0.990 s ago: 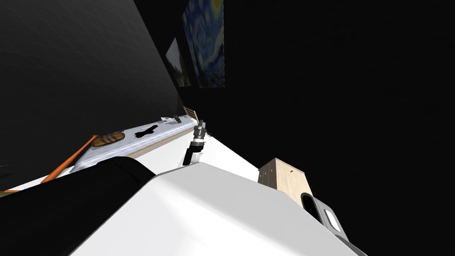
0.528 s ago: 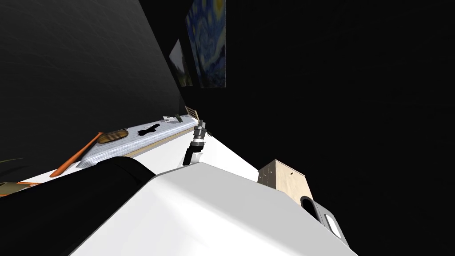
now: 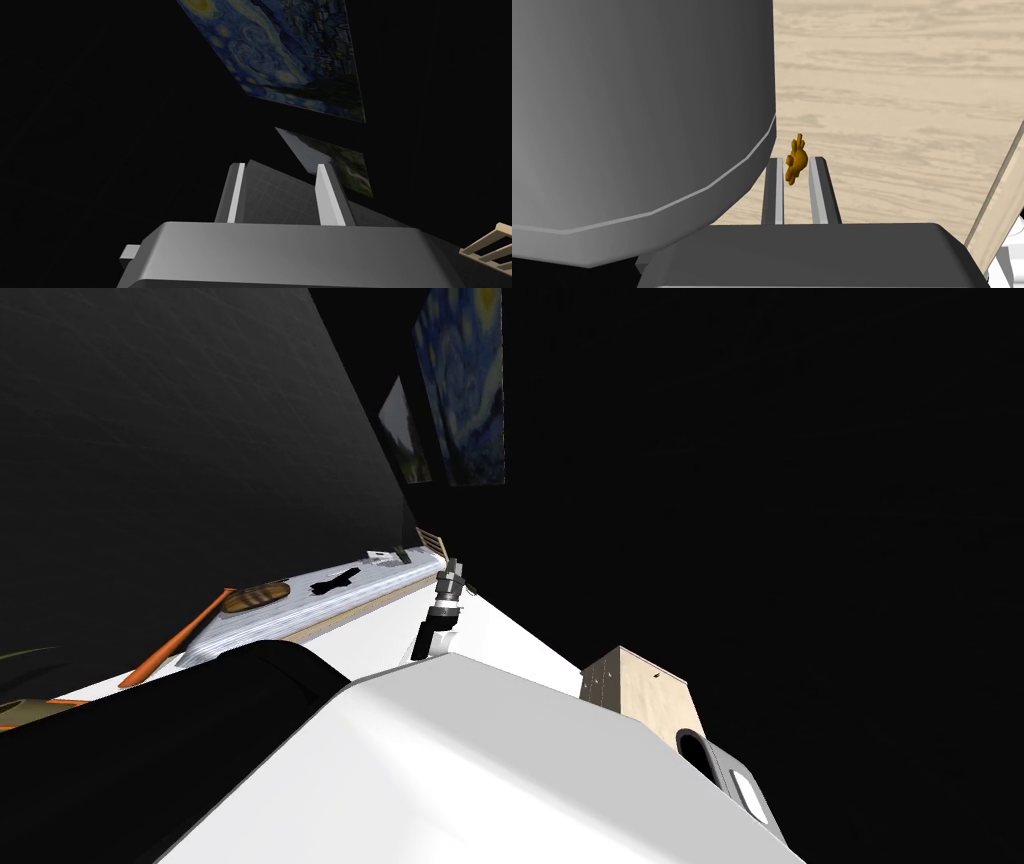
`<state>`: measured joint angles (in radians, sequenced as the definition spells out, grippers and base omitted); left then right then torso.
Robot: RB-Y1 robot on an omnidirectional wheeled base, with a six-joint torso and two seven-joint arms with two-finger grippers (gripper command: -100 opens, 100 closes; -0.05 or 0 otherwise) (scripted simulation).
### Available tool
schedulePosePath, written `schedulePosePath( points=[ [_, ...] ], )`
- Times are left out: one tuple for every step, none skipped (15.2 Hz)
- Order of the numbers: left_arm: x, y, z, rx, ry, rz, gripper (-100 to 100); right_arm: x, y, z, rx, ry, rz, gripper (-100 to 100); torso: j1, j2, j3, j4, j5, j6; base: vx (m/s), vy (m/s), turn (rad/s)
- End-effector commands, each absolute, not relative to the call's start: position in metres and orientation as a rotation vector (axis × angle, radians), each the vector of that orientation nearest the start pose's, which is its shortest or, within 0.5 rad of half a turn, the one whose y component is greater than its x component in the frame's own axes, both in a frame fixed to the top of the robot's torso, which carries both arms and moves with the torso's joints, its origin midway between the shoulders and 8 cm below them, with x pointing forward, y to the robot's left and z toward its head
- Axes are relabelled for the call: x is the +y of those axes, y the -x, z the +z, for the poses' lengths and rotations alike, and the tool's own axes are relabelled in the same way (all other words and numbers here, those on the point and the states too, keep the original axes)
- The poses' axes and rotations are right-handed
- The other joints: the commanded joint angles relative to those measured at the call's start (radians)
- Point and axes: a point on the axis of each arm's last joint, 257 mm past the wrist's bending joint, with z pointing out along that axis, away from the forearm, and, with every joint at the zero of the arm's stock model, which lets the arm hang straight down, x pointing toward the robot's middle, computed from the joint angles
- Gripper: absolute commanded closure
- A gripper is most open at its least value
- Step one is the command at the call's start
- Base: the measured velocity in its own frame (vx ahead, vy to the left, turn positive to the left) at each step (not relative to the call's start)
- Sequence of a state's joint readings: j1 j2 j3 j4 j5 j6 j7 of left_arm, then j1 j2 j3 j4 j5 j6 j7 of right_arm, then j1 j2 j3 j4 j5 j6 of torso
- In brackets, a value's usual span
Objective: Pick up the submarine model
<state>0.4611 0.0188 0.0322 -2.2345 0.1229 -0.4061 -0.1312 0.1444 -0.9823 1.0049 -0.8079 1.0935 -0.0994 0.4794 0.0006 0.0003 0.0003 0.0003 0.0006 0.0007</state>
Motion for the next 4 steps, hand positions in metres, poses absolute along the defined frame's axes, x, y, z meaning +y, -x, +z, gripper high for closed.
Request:
schedulePosePath(
  points=[
    [0.3026,-0.3671,-0.0009,0.661,0.749,-1.219,0,-0.5815,-0.0904,-0.5692,2.535,1.703,-0.399,100,0.000,0.000,0.000,0.000,0.000,0.000,-0.022,0.061,-0.080],
    [0.3026,-0.3671,-0.0009,0.661,0.749,-1.219,0,-0.5854,-0.0935,-0.5644,2.530,1.708,-0.399,100,0.002,0.001,0.000,0.000,0.001,0.000,-0.032,0.082,-0.077],
    [0.3025,-0.3671,-0.0009,0.661,0.749,-1.219,0,-0.5892,-0.0966,-0.5595,2.526,1.713,-0.398,100,0.004,0.002,0.001,0.000,0.001,0.000,-0.042,0.096,-0.069],
    [0.3025,-0.3671,-0.0009,0.661,0.749,-1.219,0,-0.5851,-0.0921,-0.5654,2.532,1.706,-0.404,100,0.006,0.003,0.001,0.001,0.001,0.000,-0.027,0.058,-0.030]
  ],
)
